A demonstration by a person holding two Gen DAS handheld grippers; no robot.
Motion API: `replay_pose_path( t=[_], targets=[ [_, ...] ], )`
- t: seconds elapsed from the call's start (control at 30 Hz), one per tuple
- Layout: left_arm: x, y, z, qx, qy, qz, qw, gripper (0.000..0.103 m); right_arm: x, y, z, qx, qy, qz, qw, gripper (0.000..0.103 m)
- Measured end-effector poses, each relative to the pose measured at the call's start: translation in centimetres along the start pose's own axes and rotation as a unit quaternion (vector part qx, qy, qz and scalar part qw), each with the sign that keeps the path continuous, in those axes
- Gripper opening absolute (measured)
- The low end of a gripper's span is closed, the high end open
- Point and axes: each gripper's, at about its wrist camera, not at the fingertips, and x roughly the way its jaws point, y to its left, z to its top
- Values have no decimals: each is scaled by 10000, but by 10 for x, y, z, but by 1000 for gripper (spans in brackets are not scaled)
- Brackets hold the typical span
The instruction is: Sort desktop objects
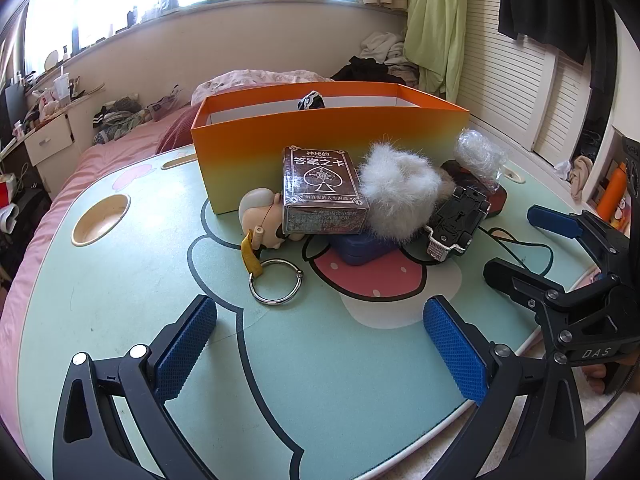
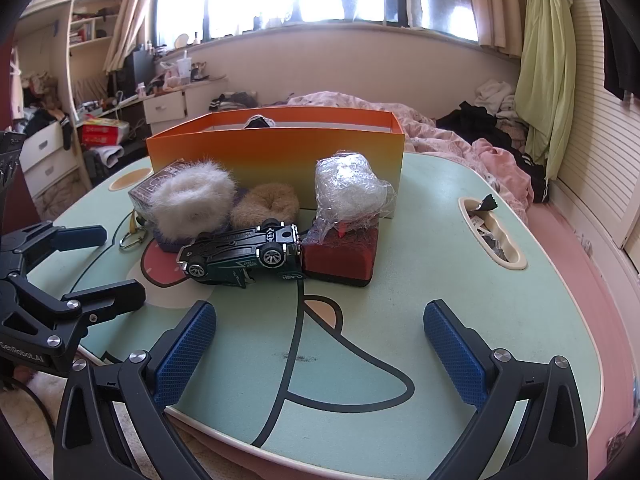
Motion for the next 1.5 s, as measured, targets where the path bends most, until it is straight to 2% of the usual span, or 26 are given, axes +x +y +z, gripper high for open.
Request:
replay_pose_path(
  t=[1.37, 1.5],
  targets=[
    [-1, -1, -2, 1, -7, -1, 10000, 103, 0, -1, -2, 4, -17, 4, 10000, 103],
    [-1, -1, -2, 0, -8, -3, 10000, 103, -5, -1, 1, 132, -123, 155, 9997, 103]
  ],
)
